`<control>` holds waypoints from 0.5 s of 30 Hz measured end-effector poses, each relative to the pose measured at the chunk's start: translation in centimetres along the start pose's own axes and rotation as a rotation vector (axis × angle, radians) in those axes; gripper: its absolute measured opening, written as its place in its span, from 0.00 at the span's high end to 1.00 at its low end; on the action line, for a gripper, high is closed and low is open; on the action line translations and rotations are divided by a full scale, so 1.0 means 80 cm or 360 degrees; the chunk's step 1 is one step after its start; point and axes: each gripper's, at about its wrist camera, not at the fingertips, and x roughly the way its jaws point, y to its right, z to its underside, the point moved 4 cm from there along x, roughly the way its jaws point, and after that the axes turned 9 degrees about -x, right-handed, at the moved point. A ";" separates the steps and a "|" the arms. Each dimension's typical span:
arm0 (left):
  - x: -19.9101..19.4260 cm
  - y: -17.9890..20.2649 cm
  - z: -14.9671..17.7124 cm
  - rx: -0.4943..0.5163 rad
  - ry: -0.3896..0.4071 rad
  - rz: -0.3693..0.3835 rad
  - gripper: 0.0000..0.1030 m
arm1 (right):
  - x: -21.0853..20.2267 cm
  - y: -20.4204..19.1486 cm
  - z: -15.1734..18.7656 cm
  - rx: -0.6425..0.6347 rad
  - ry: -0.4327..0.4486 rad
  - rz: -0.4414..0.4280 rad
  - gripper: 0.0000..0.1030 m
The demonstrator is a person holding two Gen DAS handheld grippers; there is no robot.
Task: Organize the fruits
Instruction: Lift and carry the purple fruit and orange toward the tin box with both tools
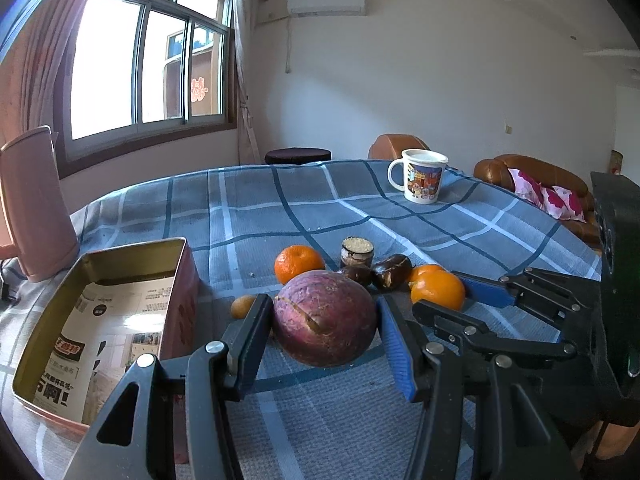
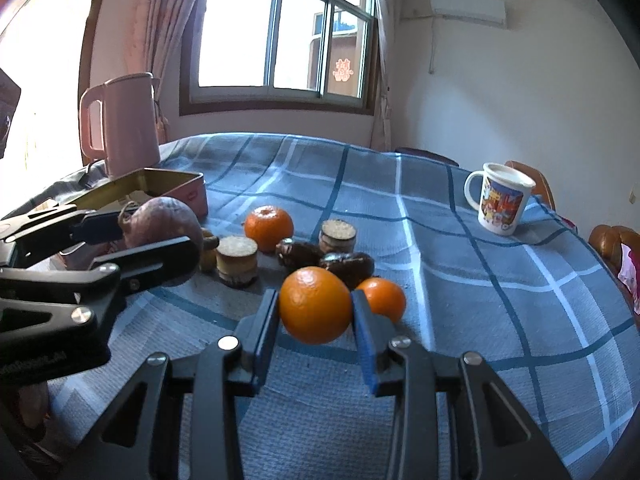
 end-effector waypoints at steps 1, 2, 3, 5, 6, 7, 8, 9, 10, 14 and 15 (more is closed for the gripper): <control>-0.001 0.001 0.000 0.0002 0.0006 -0.0001 0.46 | -0.001 0.000 0.000 0.0001 0.0010 0.0002 0.62; -0.002 0.002 -0.001 0.0008 0.0014 -0.0003 0.46 | -0.002 0.000 0.000 0.0003 0.0021 0.0001 0.62; -0.002 0.003 -0.001 0.0012 0.0019 -0.0004 0.46 | -0.003 0.001 0.000 0.0006 0.0029 0.0000 0.62; -0.004 0.004 -0.002 0.0015 0.0031 -0.0005 0.46 | -0.006 0.001 0.000 0.0010 0.0047 0.0001 0.62; -0.004 0.004 -0.003 0.0020 0.0037 -0.0007 0.46 | -0.006 0.002 0.000 0.0011 0.0053 0.0002 0.62; -0.005 0.005 -0.004 0.0025 0.0045 -0.0009 0.46 | -0.007 0.002 0.000 0.0011 0.0058 0.0002 0.62; -0.006 0.006 -0.004 0.0027 0.0051 -0.0010 0.46 | -0.008 0.002 0.000 0.0011 0.0065 0.0004 0.62; -0.007 0.007 -0.004 0.0031 0.0056 -0.0013 0.46 | -0.008 0.002 -0.001 0.0012 0.0072 0.0006 0.62; -0.007 0.008 -0.005 0.0036 0.0063 -0.0014 0.46 | -0.009 0.002 -0.001 0.0012 0.0076 0.0007 0.62; -0.009 0.010 -0.006 0.0045 0.0080 -0.0018 0.46 | -0.011 0.002 -0.001 0.0011 0.0092 0.0010 0.62; -0.010 0.010 -0.006 0.0045 0.0085 -0.0019 0.46 | -0.011 0.002 -0.001 0.0011 0.0095 0.0010 0.62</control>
